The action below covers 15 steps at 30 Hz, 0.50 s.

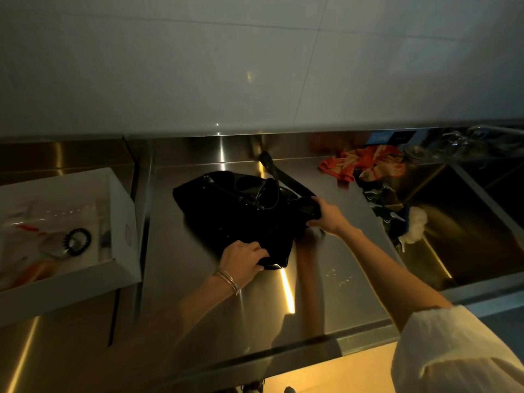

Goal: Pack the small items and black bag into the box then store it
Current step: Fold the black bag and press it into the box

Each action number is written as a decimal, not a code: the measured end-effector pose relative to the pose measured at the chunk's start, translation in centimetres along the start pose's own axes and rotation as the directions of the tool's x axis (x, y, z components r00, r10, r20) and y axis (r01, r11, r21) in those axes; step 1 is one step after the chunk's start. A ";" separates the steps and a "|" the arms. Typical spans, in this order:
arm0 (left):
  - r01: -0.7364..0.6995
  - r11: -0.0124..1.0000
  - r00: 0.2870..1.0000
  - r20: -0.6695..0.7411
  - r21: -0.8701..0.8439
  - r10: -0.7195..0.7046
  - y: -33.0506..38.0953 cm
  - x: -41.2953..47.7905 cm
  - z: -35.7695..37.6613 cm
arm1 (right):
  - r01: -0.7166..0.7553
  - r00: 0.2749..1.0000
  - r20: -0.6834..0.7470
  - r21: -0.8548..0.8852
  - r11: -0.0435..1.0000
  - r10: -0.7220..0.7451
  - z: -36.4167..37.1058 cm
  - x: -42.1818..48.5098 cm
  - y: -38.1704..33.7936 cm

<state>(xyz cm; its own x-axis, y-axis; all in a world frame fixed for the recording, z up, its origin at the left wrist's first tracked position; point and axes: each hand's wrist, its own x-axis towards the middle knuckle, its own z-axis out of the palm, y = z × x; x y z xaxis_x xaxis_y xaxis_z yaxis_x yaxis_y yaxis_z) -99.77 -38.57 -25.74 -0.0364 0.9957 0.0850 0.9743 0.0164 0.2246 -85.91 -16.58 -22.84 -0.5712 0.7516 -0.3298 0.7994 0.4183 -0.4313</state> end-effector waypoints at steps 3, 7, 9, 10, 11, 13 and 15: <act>-0.005 0.999 1.000 -0.001 -0.034 0.005 0.9 -2.6 0.1 | 0.029 0.999 0.024 -0.022 0.999 -0.029 1.5 -1.9 -1.6; 0.015 0.998 0.994 0.109 -0.061 -0.008 1.7 -5.0 -0.7 | 0.090 0.994 0.062 -0.027 0.996 -0.089 2.8 -4.2 -4.5; 0.001 1.000 0.987 0.159 -0.027 0.004 1.3 -5.8 -1.2 | 0.121 0.990 0.077 -0.059 0.991 -0.116 3.5 -5.3 -5.9; -0.016 0.999 0.986 0.167 -0.044 0.023 1.0 -6.3 -1.7 | 0.133 0.990 0.065 -0.087 0.987 -0.127 3.8 -5.8 -6.4; -0.039 0.997 0.985 0.162 -0.071 0.050 0.6 -6.8 -2.2 | 0.138 0.990 0.035 -0.114 0.984 -0.135 4.1 -6.2 -6.8; -0.104 0.988 0.983 0.137 -0.112 0.119 -0.8 -7.8 -3.3 | 0.136 0.987 -0.064 -0.127 0.982 -0.145 4.7 -6.9 -7.2; -0.125 0.985 0.989 0.065 -0.119 0.133 -2.6 -8.4 -4.7 | 0.142 0.968 -0.199 -0.066 0.988 -0.153 4.9 -7.4 -7.8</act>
<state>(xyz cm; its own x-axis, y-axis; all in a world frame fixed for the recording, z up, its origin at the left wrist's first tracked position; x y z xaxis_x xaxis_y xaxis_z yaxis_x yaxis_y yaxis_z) -103.08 -47.36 -22.51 0.1082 0.9928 0.0510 0.9377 -0.1189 0.3265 -88.79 -27.86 -21.16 -0.6380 0.7652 -0.0864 0.7206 0.5538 -0.4171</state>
